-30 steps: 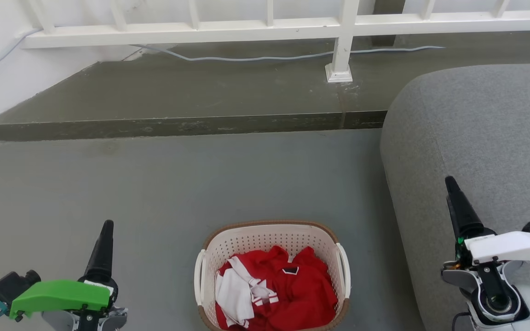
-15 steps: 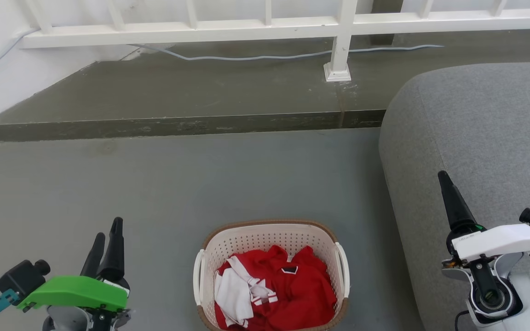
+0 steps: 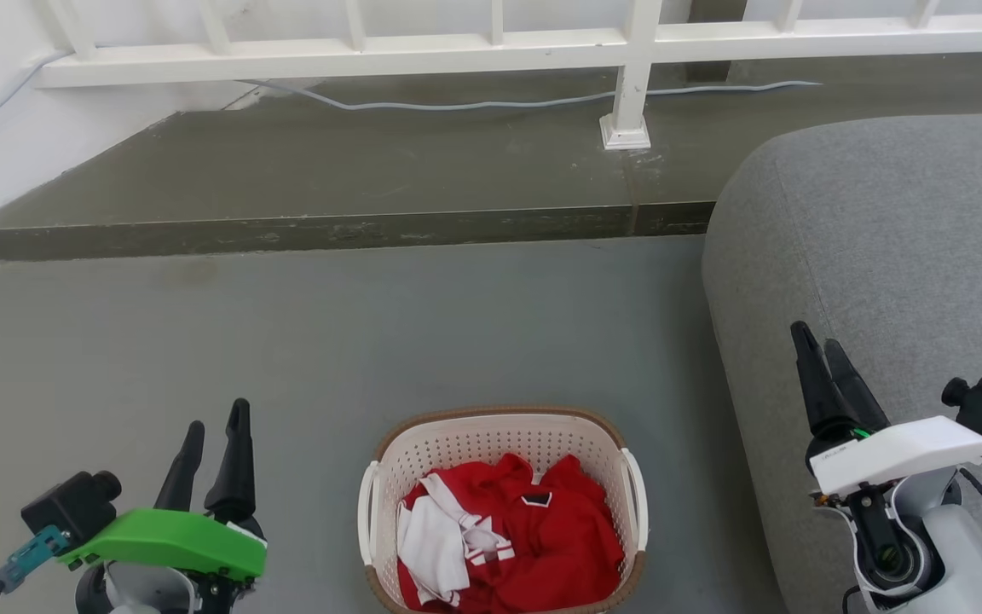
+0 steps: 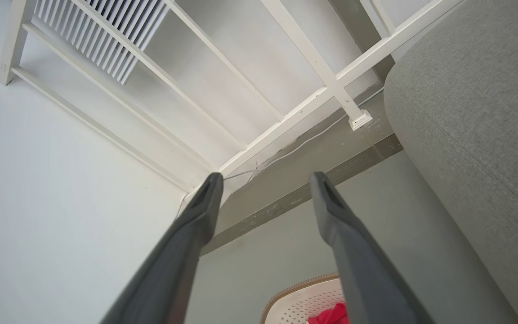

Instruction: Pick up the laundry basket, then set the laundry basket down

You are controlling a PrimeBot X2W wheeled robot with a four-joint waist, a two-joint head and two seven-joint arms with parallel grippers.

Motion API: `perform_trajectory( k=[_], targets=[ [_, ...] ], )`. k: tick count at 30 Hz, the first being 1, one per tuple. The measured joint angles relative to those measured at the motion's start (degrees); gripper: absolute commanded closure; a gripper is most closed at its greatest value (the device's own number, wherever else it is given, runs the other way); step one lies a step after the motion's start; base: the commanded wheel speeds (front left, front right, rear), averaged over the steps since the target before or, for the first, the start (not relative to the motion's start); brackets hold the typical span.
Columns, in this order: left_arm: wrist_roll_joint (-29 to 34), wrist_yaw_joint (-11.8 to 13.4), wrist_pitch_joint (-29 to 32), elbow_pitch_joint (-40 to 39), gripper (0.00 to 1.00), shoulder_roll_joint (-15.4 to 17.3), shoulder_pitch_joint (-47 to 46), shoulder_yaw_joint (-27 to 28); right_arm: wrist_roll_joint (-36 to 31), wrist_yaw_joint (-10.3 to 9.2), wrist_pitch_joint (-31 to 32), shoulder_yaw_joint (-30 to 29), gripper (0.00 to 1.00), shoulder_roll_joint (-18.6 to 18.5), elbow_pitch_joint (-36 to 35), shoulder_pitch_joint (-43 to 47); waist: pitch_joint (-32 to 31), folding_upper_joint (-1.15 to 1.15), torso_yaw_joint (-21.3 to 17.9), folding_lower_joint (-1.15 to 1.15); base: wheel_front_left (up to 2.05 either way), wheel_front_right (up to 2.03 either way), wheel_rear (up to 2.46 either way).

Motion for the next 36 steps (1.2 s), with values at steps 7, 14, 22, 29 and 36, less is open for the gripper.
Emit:
perform_trajectory(
  k=[7, 14, 22, 29, 36],
  targets=[
    [4.7, 0.1, -1.3, -0.7, 0.0, -0.5, 0.0, -0.6, -5.2, 0.01, -1.2, 0.7, 0.0, 0.3, 0.3, -0.2, 0.1, 0.0, 0.0, 0.0, 0.0, 0.0, 0.0],
    [10.2, 0.1, -2.8, -1.3, 0.0, -0.7, 0.0, -1.1, -10.2, 0.02, -2.8, 1.4, 0.0, 0.6, 1.2, -0.2, 0.2, 0.0, 0.0, 0.0, 0.0, 0.0, 0.0],
    [16.2, 0.1, -4.5, -1.8, 0.0, -0.8, 0.0, -1.7, -16.4, 0.19, -4.3, 2.3, 0.0, 0.8, 1.7, -0.9, 0.4, 0.0, -0.1, 0.0, 0.0, 0.0, 0.0],
    [21.3, 0.0, -5.8, -2.3, 0.0, -0.9, 0.0, -2.3, -21.2, 0.53, -5.7, 3.1, 0.0, 0.9, 1.9, -1.1, 0.5, 0.0, -0.1, 0.0, 0.0, 0.0, 0.0],
    [25.6, -0.1, -7.2, -2.7, 0.0, -1.0, 0.0, -3.0, -25.8, 0.53, -7.0, 4.1, 0.0, 0.9, 2.2, -1.8, 0.6, 0.0, -0.2, 0.0, 0.0, 0.0, 0.0]
  ],
)
